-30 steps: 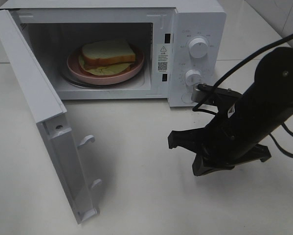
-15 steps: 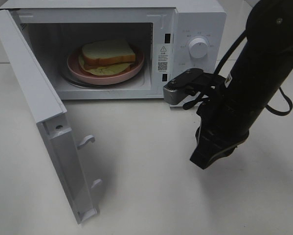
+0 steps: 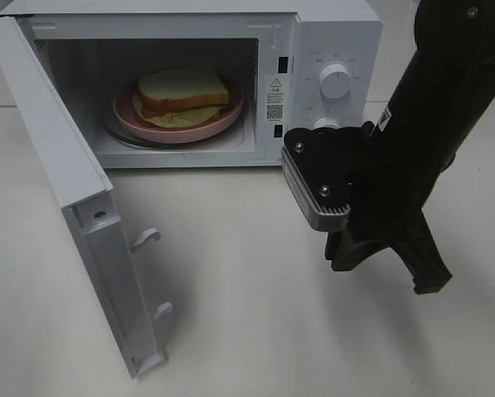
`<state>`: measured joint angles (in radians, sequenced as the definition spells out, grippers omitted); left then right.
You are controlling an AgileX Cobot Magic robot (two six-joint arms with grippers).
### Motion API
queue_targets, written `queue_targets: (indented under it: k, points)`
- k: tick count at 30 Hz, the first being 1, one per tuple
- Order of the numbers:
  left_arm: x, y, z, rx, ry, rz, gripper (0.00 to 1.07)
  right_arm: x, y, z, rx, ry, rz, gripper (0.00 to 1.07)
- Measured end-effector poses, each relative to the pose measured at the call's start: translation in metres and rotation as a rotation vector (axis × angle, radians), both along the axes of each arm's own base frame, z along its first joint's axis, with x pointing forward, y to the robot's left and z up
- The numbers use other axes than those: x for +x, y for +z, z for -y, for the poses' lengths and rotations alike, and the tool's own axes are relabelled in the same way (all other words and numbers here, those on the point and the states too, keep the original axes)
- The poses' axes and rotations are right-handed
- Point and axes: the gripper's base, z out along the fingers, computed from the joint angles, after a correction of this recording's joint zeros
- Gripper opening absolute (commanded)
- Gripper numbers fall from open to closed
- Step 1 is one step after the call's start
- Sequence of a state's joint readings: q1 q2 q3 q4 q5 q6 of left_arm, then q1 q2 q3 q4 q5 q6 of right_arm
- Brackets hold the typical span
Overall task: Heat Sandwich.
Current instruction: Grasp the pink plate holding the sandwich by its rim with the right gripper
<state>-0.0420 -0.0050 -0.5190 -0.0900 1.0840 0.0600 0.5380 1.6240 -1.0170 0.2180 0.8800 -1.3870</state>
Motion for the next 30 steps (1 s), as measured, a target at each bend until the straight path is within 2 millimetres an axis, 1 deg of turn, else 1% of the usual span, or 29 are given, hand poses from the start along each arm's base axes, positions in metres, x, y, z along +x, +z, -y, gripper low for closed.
queue_targets:
  k: [3, 5, 6, 7, 8, 10, 11, 12, 13, 15, 16, 18, 21, 26, 30]
  points:
    - [0.000, 0.000, 0.000, 0.000, 0.000, 0.000, 0.98, 0.001, 0.000, 0.002, -0.018, 0.046, 0.021, 0.16]
    - [0.000, 0.000, 0.000, 0.000, 0.000, 0.000, 0.98, 0.005, -0.001, 0.004, -0.040, 0.072, 0.063, 0.25]
    - [0.000, 0.000, 0.000, 0.000, 0.000, 0.000, 0.98, 0.005, -0.001, 0.004, -0.040, 0.072, 0.063, 0.25]
    - [0.000, 0.000, 0.000, 0.000, 0.000, 0.000, 0.98, 0.006, -0.001, 0.004, -0.046, 0.078, 0.077, 0.30]
    - [0.000, 0.000, 0.000, 0.000, 0.000, 0.000, 0.98, 0.008, -0.001, 0.004, -0.052, 0.083, 0.102, 0.40]
    - [0.000, 0.000, 0.000, 0.000, 0.000, 0.000, 0.98, 0.011, 0.000, 0.004, -0.047, 0.073, 0.131, 0.52]
    - [0.000, 0.000, 0.000, 0.000, 0.000, 0.000, 0.98, 0.011, 0.000, 0.004, -0.047, 0.073, 0.131, 0.52]
    - [0.000, 0.000, 0.000, 0.000, 0.000, 0.000, 0.98, 0.012, 0.000, 0.004, -0.044, 0.064, 0.141, 0.58]
    - [0.000, 0.000, 0.000, 0.000, 0.000, 0.000, 0.98, 0.014, 0.001, 0.003, -0.032, 0.031, 0.161, 0.72]
    - [0.000, 0.000, 0.000, 0.000, 0.000, 0.000, 0.98, 0.017, 0.003, 0.001, -0.018, -0.007, 0.177, 0.83]
    - [0.000, 0.000, 0.000, 0.000, 0.000, 0.000, 0.98, 0.017, 0.003, 0.001, -0.018, -0.007, 0.177, 0.83]
    - [0.000, 0.000, 0.000, 0.000, 0.000, 0.000, 0.98, 0.020, 0.008, -0.001, 0.001, -0.064, 0.191, 0.93]
    - [0.000, 0.000, 0.000, 0.000, 0.000, 0.000, 0.98, 0.022, 0.010, -0.002, 0.008, -0.084, 0.196, 0.94]
    - [0.000, 0.000, 0.000, 0.000, 0.000, 0.000, 0.98, 0.027, 0.018, -0.005, 0.025, -0.098, 0.223, 0.93]
    - [0.000, 0.000, 0.000, 0.000, 0.000, 0.000, 0.98, 0.035, 0.031, -0.008, 0.033, -0.087, 0.278, 0.91]
